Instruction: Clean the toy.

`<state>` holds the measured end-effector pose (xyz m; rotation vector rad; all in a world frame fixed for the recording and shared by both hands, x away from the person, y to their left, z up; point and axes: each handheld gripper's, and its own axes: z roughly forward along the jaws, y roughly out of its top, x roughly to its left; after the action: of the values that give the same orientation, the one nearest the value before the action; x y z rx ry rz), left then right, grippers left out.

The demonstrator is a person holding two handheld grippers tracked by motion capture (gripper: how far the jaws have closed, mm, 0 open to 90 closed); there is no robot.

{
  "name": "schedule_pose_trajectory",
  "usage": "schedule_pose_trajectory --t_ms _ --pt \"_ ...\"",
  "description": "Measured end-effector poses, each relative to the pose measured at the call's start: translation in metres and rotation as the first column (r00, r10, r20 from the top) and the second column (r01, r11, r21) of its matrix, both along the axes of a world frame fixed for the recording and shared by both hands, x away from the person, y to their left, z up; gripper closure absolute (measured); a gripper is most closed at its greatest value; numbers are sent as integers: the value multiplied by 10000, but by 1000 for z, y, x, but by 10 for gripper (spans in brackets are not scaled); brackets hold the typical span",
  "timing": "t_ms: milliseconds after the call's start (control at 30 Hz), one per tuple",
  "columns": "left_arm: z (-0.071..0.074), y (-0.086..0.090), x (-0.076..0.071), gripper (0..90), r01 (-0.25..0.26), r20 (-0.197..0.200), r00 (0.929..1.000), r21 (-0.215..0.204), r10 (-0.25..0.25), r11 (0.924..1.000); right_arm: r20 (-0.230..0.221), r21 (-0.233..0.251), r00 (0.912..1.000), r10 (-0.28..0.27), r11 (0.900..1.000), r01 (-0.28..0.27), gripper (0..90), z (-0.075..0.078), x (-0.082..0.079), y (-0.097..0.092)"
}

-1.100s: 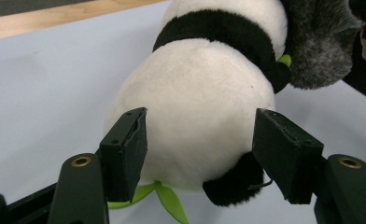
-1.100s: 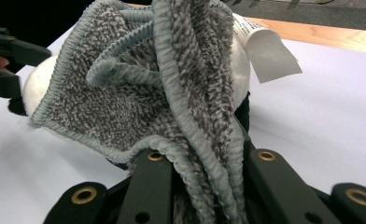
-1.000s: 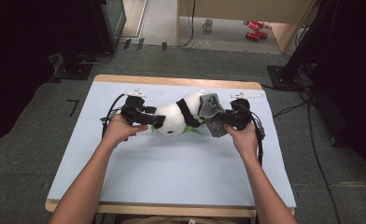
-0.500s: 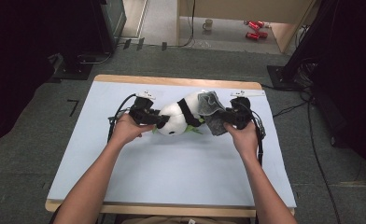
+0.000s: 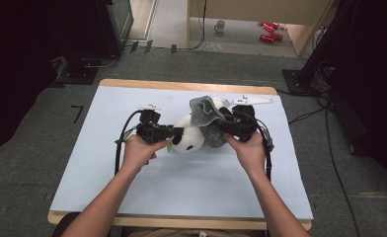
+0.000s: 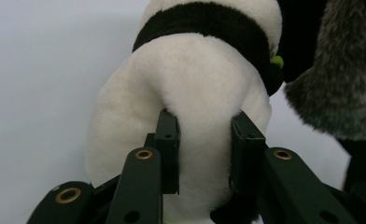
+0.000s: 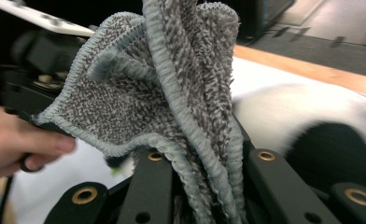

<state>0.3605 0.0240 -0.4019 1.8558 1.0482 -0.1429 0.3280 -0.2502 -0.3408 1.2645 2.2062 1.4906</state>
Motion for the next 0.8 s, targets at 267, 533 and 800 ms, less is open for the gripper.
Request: schedule_pose_trajectory --t_ms 267,533,800 --pt "-16 -7 -5 663 21 13 10000 357 -22 9994 -708 -403 9957 598 9972 -628 784 -28 -9 31" --pt "-19 -4 -3 597 187 384 9990 662 -213 9976 -779 -909 9941 761 9924 -831 793 -59 -12 46" --pt "-11 7 2 421 696 1090 9910 706 -771 9951 -674 -797 9946 783 9933 -836 794 -60 -8 38"
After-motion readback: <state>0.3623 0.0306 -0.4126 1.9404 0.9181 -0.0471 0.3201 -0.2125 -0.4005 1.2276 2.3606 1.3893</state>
